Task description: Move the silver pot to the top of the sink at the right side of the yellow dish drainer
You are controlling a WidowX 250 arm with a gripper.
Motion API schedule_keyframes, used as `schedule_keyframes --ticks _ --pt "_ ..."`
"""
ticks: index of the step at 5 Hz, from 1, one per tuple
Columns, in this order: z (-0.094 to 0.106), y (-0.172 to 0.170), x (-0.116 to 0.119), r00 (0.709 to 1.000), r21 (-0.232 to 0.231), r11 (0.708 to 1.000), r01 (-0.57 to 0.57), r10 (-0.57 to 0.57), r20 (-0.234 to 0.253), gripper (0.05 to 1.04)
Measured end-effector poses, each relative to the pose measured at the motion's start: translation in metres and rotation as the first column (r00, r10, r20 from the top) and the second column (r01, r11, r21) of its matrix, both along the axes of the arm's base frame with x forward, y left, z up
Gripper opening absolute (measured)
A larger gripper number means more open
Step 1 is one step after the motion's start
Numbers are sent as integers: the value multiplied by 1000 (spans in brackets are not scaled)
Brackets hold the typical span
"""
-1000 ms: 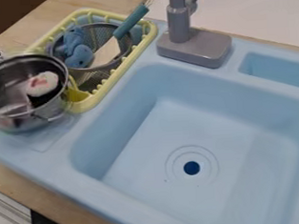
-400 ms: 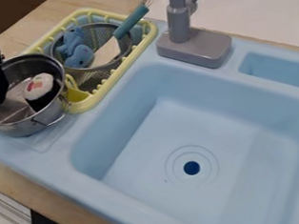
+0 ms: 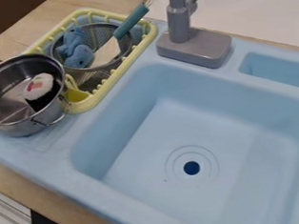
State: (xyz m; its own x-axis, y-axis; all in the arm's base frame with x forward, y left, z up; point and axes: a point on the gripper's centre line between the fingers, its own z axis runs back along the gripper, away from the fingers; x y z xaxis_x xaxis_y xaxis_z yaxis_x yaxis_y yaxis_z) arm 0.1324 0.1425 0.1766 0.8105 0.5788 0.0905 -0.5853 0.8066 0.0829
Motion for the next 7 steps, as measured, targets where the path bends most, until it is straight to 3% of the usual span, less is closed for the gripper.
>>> schedule_keyframes --ticks 2,3,4,5,7 --pt "8 -17 23 992 34 991 127 -127 17 999" --pt "7 -38 42 969 29 969 244 -245 33 999" --pt "3 -67 61 927 36 927 374 -375 30 999" --pt "2 -95 73 863 50 864 500 -502 52 999" --pt "-3 -146 84 759 67 760 647 -650 34 999"
